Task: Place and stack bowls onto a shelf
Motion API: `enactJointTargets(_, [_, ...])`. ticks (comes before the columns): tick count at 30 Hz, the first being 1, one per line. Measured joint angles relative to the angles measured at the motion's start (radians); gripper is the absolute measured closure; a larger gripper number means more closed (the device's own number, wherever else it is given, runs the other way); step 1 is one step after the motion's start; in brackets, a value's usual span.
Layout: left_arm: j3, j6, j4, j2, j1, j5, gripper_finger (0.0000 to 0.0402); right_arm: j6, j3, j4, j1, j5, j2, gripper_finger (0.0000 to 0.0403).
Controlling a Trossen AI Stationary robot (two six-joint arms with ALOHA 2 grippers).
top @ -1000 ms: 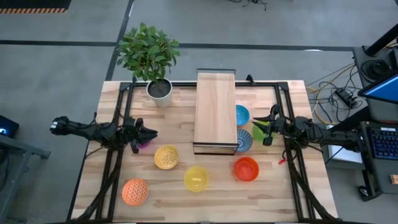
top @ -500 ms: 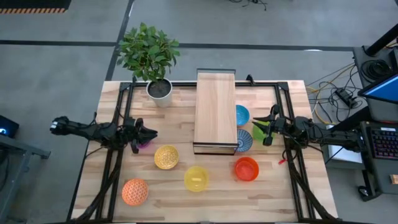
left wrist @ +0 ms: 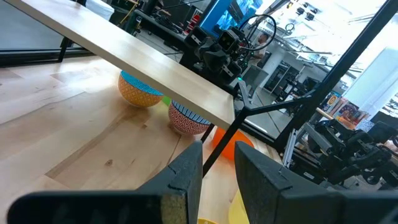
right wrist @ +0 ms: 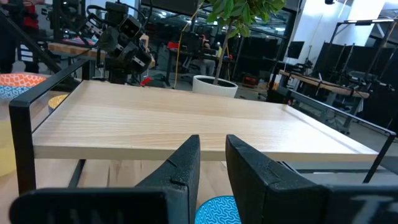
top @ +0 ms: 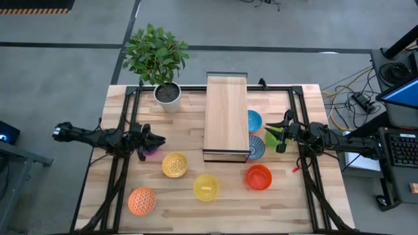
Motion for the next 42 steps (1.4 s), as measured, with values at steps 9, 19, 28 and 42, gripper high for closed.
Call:
enactJointTargets(9, [0.004,-0.008,-0.027,0.006,0.0,0.129,0.0325,-0.001,0.0,0.0,0.0,0.0,0.0,0.0335])
enactJointTargets(19, [0.003,-0.131,-0.044,0.007,-0.002,0.276,0.0325,0.32,0.0,0.072,0.0,-0.027,0.002,0.0335])
enactJointTargets(28, [0.003,-0.524,-0.013,0.008,-0.002,0.695,0.0325,0.511,0.068,0.144,0.011,-0.13,0.02,0.0335])
enactJointTargets(42, [0.002,0.434,0.127,0.01,-0.002,0.476,0.0325,0.7,0.458,-0.171,0.011,-0.019,0.275,0.0335])
